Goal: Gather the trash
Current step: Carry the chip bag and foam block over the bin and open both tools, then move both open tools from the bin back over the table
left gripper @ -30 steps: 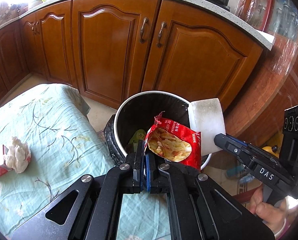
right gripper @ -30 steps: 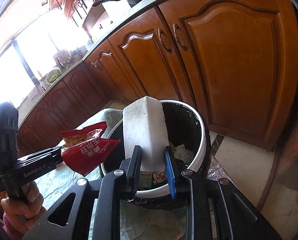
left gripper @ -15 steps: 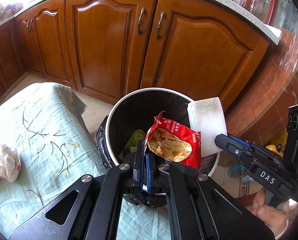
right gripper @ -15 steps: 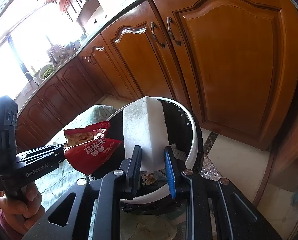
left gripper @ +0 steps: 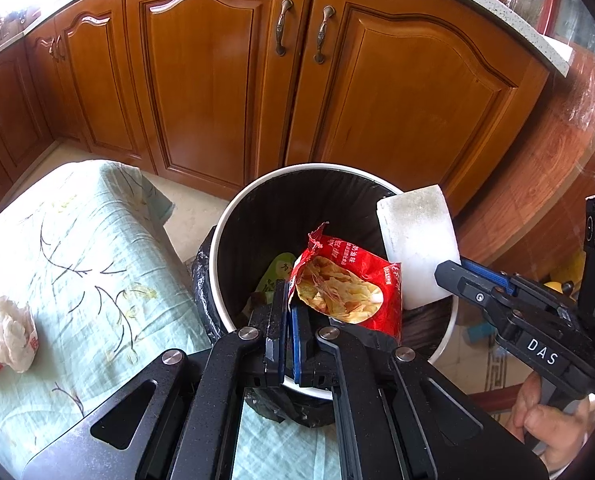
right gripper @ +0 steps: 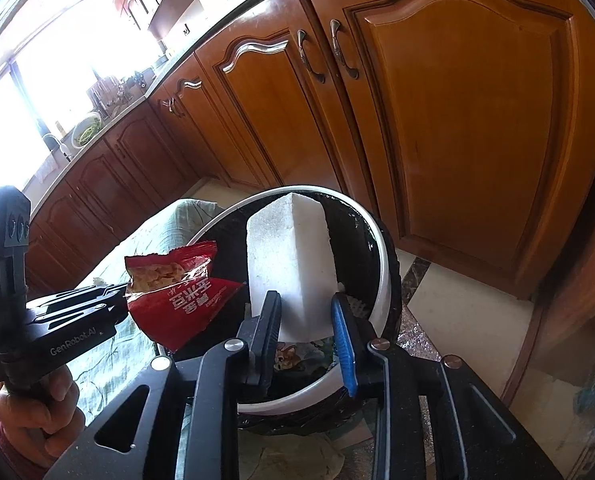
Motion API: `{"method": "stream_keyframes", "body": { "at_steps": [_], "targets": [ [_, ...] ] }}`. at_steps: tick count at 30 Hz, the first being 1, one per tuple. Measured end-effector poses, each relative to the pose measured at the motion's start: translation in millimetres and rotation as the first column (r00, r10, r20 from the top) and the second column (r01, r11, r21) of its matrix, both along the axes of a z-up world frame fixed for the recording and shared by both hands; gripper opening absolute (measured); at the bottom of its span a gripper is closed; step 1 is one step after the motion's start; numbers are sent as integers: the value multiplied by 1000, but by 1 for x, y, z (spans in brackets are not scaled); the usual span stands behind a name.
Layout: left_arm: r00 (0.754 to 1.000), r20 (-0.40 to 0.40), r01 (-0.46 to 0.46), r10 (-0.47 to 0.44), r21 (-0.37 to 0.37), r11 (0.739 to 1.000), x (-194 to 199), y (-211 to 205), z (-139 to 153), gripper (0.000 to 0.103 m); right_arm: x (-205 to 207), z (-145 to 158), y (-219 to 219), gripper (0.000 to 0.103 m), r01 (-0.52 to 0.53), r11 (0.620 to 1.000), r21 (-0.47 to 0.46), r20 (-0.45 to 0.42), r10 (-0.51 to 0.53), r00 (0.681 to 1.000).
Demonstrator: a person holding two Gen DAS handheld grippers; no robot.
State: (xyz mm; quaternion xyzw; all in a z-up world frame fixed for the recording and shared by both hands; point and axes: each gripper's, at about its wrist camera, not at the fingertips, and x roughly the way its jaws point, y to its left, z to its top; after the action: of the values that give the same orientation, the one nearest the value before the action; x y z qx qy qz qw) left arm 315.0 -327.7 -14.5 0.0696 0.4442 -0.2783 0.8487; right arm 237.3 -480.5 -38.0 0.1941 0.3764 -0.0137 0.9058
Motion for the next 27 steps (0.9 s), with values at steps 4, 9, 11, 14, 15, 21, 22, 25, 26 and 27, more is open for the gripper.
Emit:
{"method": "stream_keyframes", "body": {
  "at_steps": [4, 9, 11, 14, 15, 21, 22, 25, 26, 27],
  "targets": [
    [1000, -11, -7, 7, 2, 1000, 2, -1, 0, 5, -1, -1, -5, 47, 16, 999, 28, 6, -16, 1000],
    [1000, 3, -17, 17, -8, 1000, -1, 3, 2, 42, -12, 4, -7, 59, 35, 998, 53, 50, -37, 998],
    [1000, 9, -22, 22, -14, 1000, -4, 7, 3, 45, -17, 7, -6, 71, 41, 997, 61, 69, -45, 997],
    [999, 3, -35, 35, -29, 999, -8, 17, 2, 47, -25, 12, -1, 78, 41, 996, 75, 97, -48, 994],
    [999, 2, -41, 41, -35, 999, -10, 22, 2, 47, -28, 13, 1, 82, 39, 996, 81, 104, -48, 993],
    [994, -5, -109, 109, -84, 990, -24, 63, 3, 53, -41, 17, 19, 98, 31, 993, 115, 136, -47, 990],
    [992, -7, -125, 125, -94, 988, -27, 71, 3, 54, -43, 18, 25, 100, 26, 992, 121, 143, -43, 989],
    [983, -9, -181, 181, -119, 976, -36, 97, 2, 58, -46, 20, 42, 103, 1, 992, 129, 154, -21, 988],
    [979, -11, -202, 203, -129, 971, -39, 108, 2, 60, -45, 20, 49, 103, -11, 991, 130, 157, -10, 988],
    [975, -11, -221, 222, -138, 965, -43, 117, 3, 61, -45, 20, 55, 103, -24, 991, 132, 158, 3, 987]
  ]
}}
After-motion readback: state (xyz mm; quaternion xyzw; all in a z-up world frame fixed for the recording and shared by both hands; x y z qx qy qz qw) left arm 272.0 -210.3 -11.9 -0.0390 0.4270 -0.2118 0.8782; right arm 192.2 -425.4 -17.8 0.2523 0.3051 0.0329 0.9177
